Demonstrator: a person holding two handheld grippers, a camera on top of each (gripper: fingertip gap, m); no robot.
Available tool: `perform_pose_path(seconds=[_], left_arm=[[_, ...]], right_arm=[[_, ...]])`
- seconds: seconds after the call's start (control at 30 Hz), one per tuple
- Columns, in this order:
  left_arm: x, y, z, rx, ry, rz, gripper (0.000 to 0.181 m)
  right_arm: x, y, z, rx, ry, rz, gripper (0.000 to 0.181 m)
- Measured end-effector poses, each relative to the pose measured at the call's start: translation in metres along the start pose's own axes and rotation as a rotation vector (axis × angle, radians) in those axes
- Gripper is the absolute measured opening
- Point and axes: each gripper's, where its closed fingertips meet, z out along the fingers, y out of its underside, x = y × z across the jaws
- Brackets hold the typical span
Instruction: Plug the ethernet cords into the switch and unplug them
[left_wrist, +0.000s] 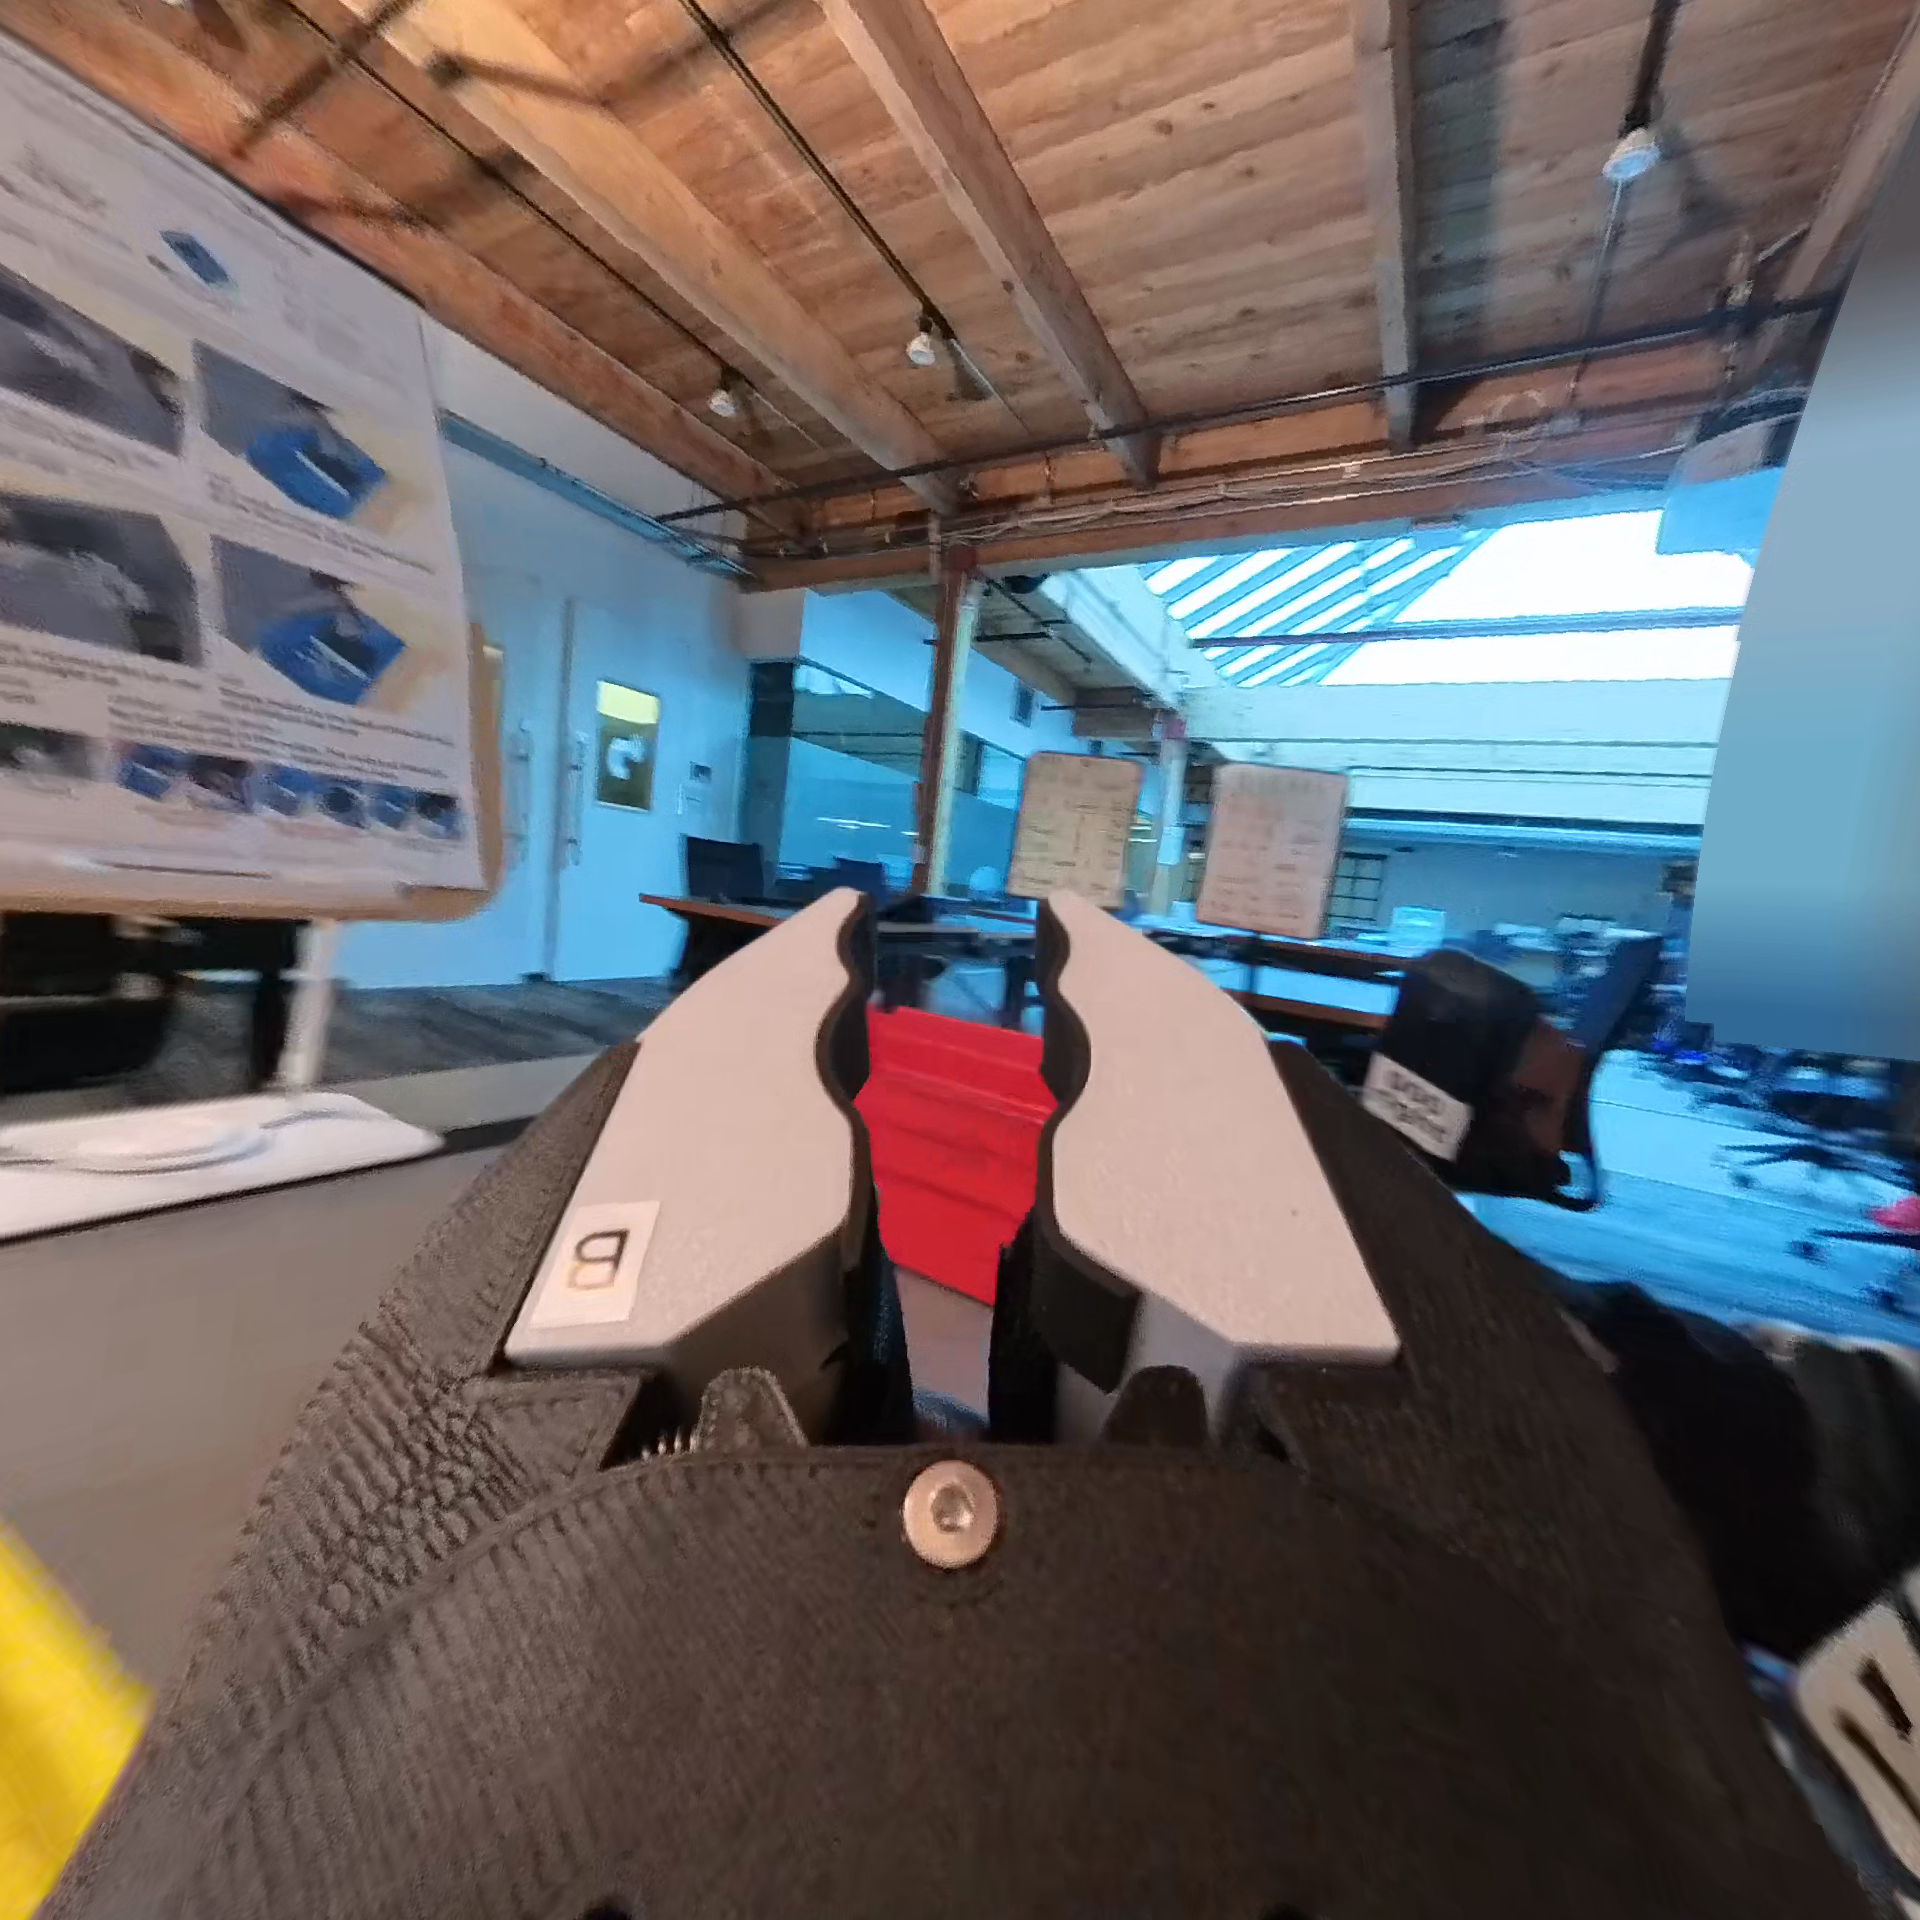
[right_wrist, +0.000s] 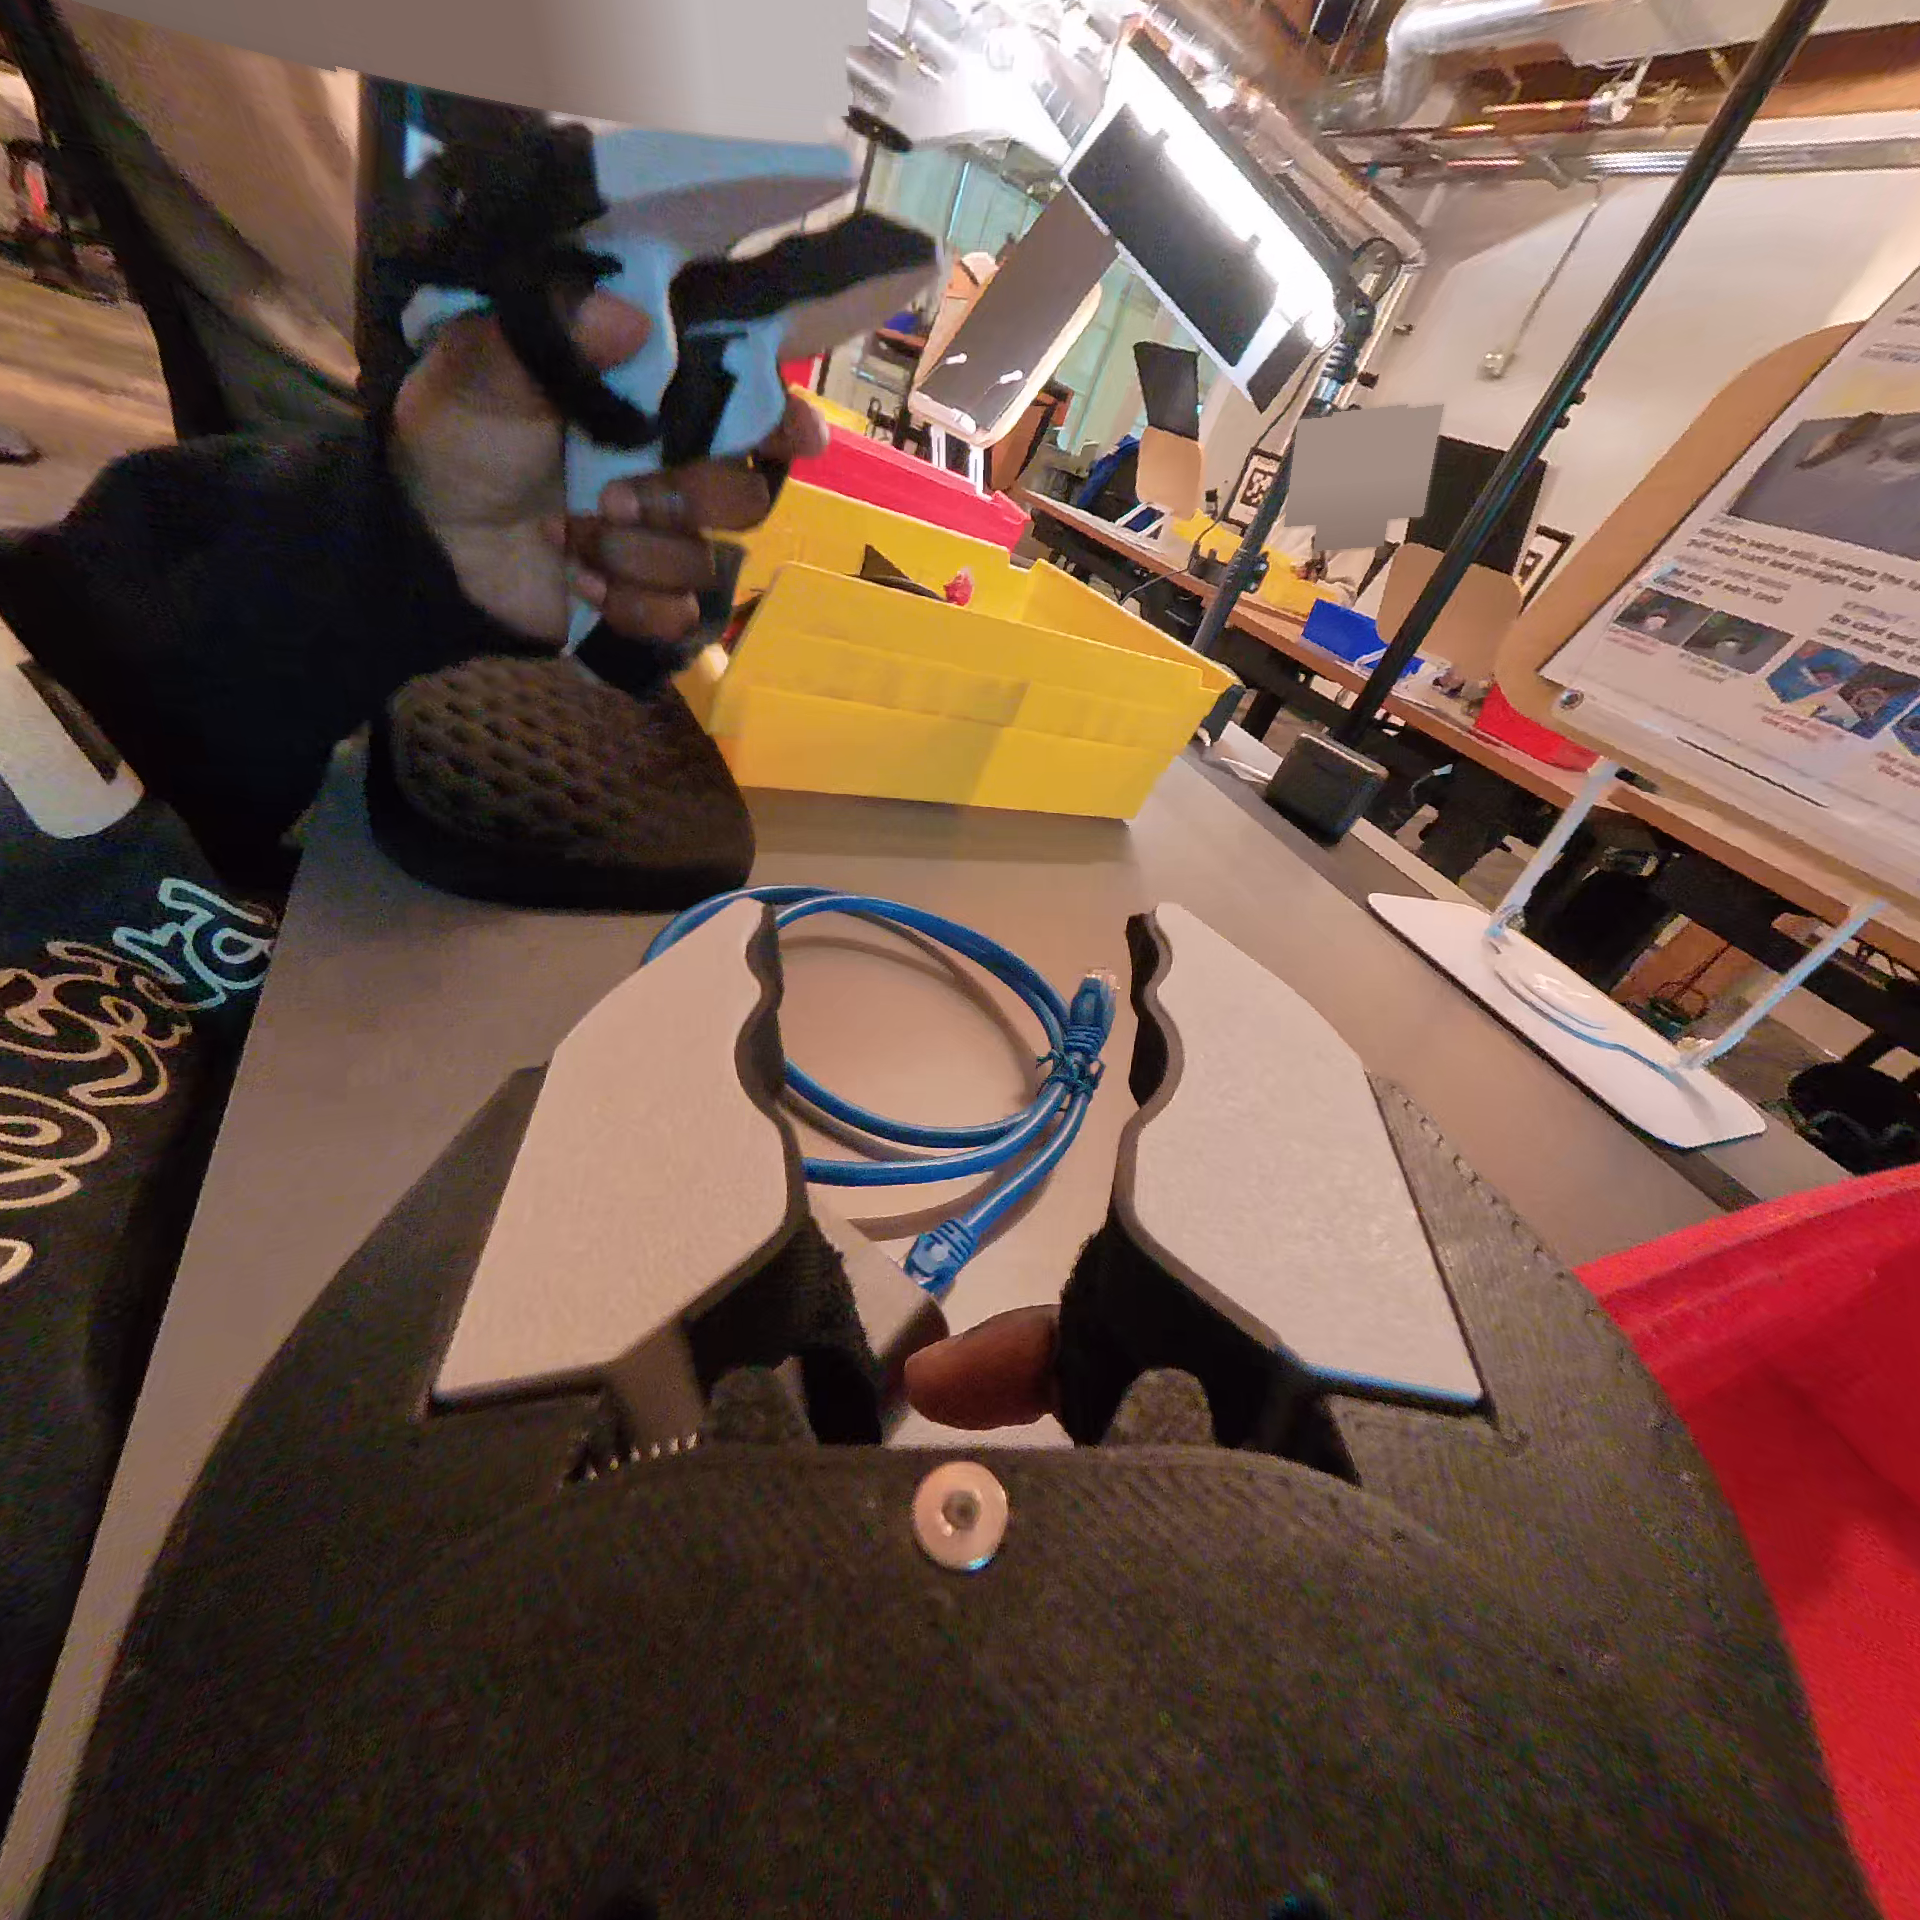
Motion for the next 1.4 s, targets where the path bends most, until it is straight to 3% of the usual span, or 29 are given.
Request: perform_pose_path(seconds=[0.1,0.17,0.33,0.5,0.6,0.7,0.8,1.2,1.4], left_arm=[[-0.039,-0.027,-0.024,-0.049,-0.199,0.121,0.028],[-0.072,-0.034,-0.048,-0.163,-0.371,0.206,0.028],[-0.146,-0.013,-0.124,-0.563,-0.771,0.339,0.032],[-0.160,0.043,-0.143,-0.934,-0.797,0.376,0.036],[-0.160,0.058,-0.139,-1.017,-0.789,0.454,0.034],[-0.156,0.067,-0.134,-1.037,-0.766,0.417,0.032],[-0.159,0.078,-0.146,-1.148,-0.782,0.413,0.032],[-0.153,0.084,-0.144,-1.128,-0.764,0.310,0.011],[-0.157,0.080,-0.148,-1.129,-0.797,0.322,0.019]], right_arm=[[0.000,0.000,0.000,0.002,0.003,-0.003,0.064],[0.001,-0.001,0.000,0.004,0.007,0.003,0.063],[-0.001,0.001,0.000,-0.005,0.004,-0.013,0.062],[-0.002,0.001,0.001,-0.010,0.003,-0.031,0.061],[-0.003,0.001,0.001,-0.010,0.004,-0.040,0.061],[-0.004,0.002,0.001,-0.014,0.004,-0.053,0.061],[-0.006,0.003,0.002,-0.021,0.003,-0.069,0.060],[-0.009,0.005,0.003,-0.037,0.004,-0.116,0.060],[-0.011,0.007,0.004,-0.048,0.002,-0.142,0.060]])
